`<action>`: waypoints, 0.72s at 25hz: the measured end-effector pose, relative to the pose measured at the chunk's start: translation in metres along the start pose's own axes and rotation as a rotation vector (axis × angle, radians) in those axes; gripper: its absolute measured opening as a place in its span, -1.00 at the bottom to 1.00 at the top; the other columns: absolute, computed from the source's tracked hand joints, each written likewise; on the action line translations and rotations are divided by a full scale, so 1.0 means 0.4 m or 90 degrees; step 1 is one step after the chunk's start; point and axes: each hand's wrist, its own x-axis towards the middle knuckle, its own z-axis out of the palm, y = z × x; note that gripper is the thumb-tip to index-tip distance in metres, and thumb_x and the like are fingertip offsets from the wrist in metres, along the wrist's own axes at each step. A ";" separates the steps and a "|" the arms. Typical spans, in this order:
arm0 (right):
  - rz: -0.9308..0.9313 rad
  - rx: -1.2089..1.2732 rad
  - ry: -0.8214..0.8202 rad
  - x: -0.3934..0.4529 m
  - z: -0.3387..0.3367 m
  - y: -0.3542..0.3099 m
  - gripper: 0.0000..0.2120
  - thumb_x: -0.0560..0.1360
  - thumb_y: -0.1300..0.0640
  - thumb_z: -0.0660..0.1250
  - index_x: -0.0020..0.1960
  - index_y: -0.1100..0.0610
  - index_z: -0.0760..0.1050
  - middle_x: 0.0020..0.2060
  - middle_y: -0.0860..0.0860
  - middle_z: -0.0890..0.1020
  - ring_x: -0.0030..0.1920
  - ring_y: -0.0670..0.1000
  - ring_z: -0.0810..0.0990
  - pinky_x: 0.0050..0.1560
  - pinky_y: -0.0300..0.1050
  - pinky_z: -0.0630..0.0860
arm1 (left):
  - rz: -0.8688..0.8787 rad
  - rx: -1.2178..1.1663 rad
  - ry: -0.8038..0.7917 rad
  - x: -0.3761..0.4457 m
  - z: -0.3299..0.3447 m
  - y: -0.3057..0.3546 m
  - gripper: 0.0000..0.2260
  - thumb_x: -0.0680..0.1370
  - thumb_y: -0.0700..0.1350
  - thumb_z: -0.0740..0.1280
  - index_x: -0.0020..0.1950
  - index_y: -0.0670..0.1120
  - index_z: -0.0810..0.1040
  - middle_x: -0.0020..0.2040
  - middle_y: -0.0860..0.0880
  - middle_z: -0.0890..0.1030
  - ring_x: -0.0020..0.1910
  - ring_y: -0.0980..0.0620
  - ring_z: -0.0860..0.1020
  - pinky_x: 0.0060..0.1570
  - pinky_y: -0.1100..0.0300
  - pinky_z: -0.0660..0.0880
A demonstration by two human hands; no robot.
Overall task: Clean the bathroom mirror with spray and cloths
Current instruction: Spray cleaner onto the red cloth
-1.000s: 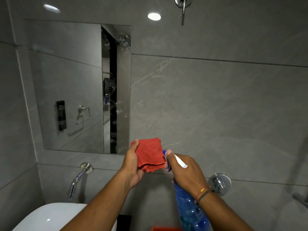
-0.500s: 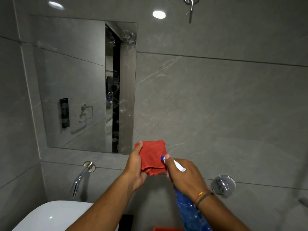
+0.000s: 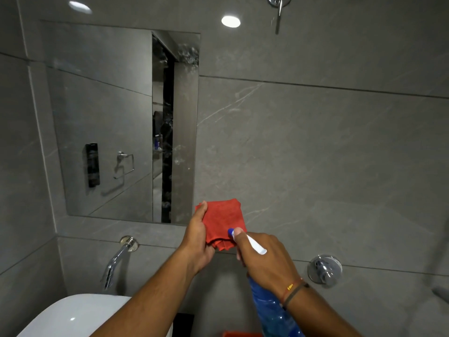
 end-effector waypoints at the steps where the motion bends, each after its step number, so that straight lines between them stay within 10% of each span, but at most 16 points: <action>1: 0.001 0.011 0.005 0.002 0.006 -0.004 -0.34 0.73 -0.29 0.09 -0.26 0.17 0.57 -0.33 0.12 0.67 -0.26 0.08 0.65 -0.07 0.13 0.58 | -0.003 0.004 -0.002 -0.001 0.000 -0.001 -0.54 0.68 0.25 0.18 0.20 -0.08 0.66 0.04 -0.16 0.79 -0.10 -0.14 0.79 -0.04 -0.07 0.68; 8: 0.051 0.019 0.068 0.031 -0.005 0.005 -0.39 0.75 -0.24 0.07 -0.35 0.10 0.34 -0.43 0.05 0.55 -0.35 0.02 0.50 -0.10 0.10 0.52 | -0.005 -0.012 0.003 -0.018 -0.019 0.001 -0.53 0.68 0.25 0.16 0.20 -0.08 0.67 0.09 -0.16 0.78 0.13 -0.22 0.72 0.31 -0.30 0.56; 18: 0.084 0.016 0.005 -0.040 0.044 0.024 -0.37 0.70 -0.29 0.08 -0.33 0.11 0.49 -0.43 0.02 0.59 -0.31 0.03 0.61 -0.08 0.10 0.55 | -0.037 -0.015 -0.012 0.012 -0.033 -0.025 -0.54 0.68 0.25 0.18 0.20 -0.08 0.66 0.01 -0.14 0.80 -0.11 -0.14 0.79 -0.12 -0.06 0.71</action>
